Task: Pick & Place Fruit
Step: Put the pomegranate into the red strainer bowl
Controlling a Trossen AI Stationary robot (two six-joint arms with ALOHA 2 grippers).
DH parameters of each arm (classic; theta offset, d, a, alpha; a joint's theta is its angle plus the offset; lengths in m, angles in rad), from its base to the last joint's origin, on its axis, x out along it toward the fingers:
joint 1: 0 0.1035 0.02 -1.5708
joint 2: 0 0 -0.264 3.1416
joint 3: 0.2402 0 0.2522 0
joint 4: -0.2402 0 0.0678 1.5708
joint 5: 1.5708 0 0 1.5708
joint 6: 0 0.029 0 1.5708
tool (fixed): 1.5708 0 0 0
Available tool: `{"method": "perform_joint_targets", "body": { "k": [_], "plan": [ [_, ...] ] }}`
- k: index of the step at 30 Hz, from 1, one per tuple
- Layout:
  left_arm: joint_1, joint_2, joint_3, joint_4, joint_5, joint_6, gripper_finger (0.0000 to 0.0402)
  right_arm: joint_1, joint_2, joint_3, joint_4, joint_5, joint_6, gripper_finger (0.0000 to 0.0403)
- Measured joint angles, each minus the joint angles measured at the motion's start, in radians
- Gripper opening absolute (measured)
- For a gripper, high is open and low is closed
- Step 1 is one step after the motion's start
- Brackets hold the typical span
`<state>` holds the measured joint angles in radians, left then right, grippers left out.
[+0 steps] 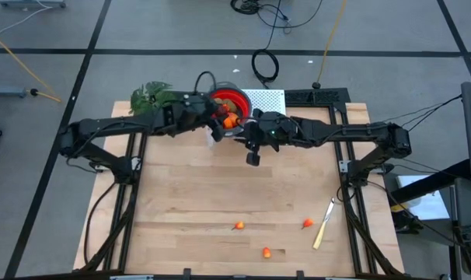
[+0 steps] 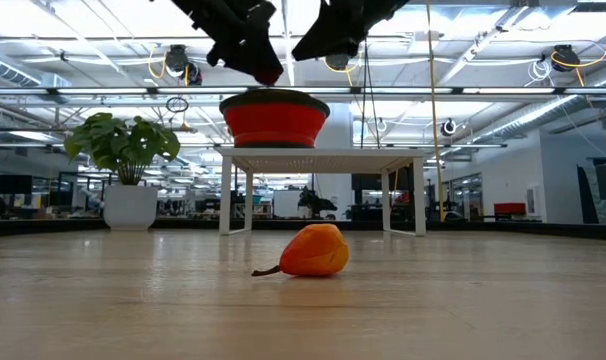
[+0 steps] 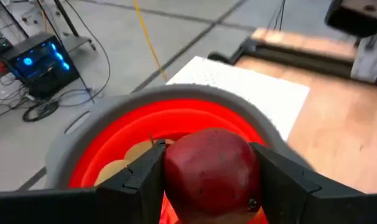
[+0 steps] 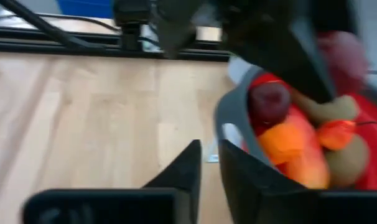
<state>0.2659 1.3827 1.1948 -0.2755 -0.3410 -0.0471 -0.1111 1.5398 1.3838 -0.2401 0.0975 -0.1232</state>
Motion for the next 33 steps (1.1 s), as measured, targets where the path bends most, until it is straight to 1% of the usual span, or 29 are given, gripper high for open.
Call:
{"method": "perform_joint_targets", "body": {
  "k": [3,5,9,14,19,33],
  "plan": [
    [0.019,0.041,0.058,-0.067,0.001,0.037,0.0202,-0.007,0.0,0.0,-0.011,-0.067,0.018,0.0014],
    [0.035,0.059,0.081,-0.104,0.006,0.049,0.0202,-0.01,0.0,0.0,-0.031,-0.101,0.033,0.0005],
    [0.073,0.077,0.116,-0.156,0.057,0.07,0.0202,-0.012,0.0,0.0,-0.067,-0.148,0.062,0.0008],
    [0.112,0.08,0.119,-0.187,0.117,0.065,0.0202,-0.012,0.0,0.0,-0.09,-0.152,0.062,0.0003],
    [0.133,0.08,0.12,-0.187,0.202,0.016,0.0202,-0.012,0.0,0.0,-0.087,-0.152,0.061,0.0001],
    [0.139,0.09,0.12,-0.196,0.21,0.026,0.0202,-0.012,0.0,0.0,-0.087,-0.155,0.068,0.0001]
  ]
}}
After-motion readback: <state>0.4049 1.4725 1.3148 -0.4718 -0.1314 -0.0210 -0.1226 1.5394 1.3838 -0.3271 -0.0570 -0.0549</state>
